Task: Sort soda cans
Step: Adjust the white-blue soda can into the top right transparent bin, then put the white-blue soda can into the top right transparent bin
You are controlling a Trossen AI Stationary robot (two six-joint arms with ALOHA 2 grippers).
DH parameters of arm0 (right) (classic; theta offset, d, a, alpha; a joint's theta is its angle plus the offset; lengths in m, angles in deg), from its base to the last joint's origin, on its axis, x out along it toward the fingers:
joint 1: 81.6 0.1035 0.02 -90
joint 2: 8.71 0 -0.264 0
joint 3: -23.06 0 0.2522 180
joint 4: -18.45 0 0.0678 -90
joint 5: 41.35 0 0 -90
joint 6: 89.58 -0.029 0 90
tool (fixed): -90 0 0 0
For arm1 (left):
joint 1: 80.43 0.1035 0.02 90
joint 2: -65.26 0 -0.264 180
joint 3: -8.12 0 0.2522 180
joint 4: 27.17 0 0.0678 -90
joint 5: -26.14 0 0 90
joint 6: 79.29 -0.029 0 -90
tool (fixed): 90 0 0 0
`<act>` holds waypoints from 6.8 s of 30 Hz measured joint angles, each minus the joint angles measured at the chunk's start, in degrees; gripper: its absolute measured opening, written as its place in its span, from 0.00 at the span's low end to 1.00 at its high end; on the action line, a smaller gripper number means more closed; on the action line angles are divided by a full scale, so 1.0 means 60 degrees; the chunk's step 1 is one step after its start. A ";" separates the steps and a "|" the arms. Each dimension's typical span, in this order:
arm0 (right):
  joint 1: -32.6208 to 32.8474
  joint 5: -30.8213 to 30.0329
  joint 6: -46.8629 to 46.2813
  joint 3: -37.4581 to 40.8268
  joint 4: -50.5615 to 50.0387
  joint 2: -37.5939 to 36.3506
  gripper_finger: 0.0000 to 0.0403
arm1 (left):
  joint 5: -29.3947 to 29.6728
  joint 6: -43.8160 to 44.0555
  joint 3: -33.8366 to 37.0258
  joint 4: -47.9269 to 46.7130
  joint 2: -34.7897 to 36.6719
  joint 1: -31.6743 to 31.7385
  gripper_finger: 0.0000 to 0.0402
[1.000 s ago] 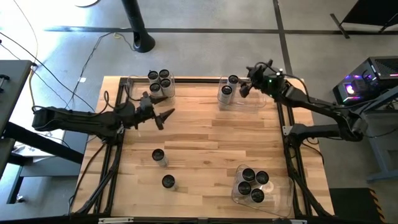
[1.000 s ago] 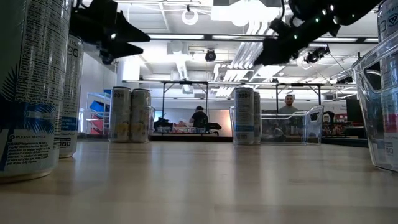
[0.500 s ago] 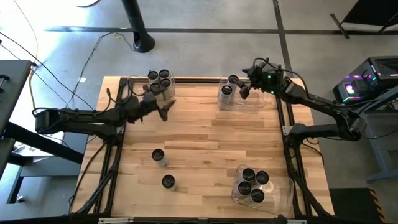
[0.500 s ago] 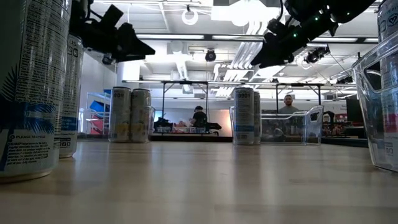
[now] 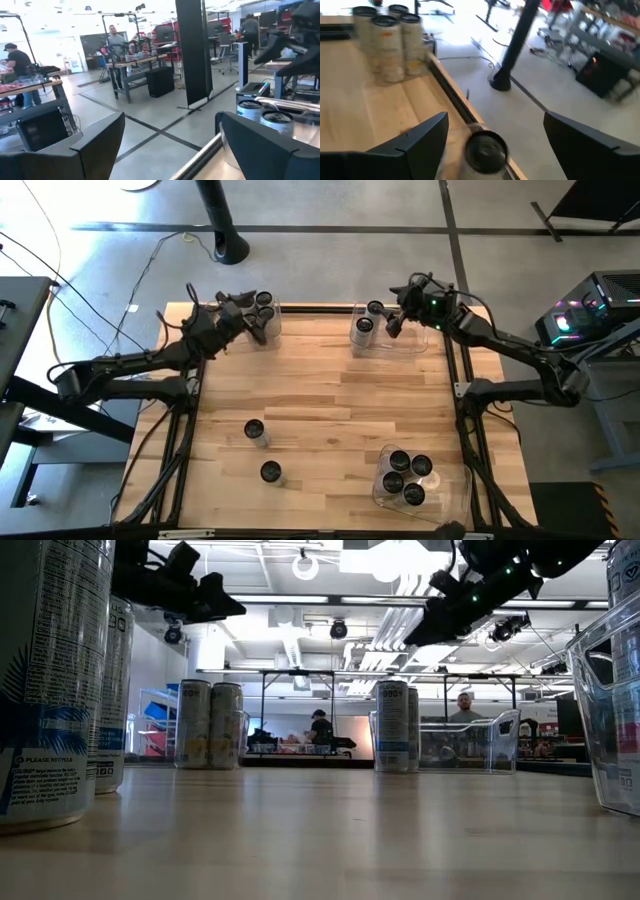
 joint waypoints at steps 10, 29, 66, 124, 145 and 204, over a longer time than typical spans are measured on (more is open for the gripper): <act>-0.0895 0.1949 0.0793 0.0007 -0.0964 0.1046 0.80 | -0.0342 0.0433 -0.0076 0.0062 -0.0310 0.0586 0.82; -0.0892 0.1317 -0.0190 0.0004 0.0667 0.3038 0.80 | -0.0699 0.0193 -0.0076 0.0404 -0.0648 0.0644 0.82; -0.0612 0.1095 -0.1666 -0.0213 0.2795 0.3850 0.57 | -0.0976 0.0428 -0.0069 0.0339 -0.0641 0.0644 0.82; 0.0220 0.0897 -0.0924 -0.1858 0.0949 0.2019 0.81 | -0.3023 -0.0161 -0.0070 -0.0317 -0.0275 0.0640 0.82; 0.1596 0.2704 -0.0201 -0.1847 0.1970 0.2098 0.81 | -0.2656 0.0505 -0.0794 -0.2664 0.1173 0.0552 0.82; 1.0348 -0.6643 -0.7513 -0.1701 0.1222 0.3616 0.81 | 0.2664 1.0787 -0.2648 -1.4930 -0.0436 -1.5362 0.79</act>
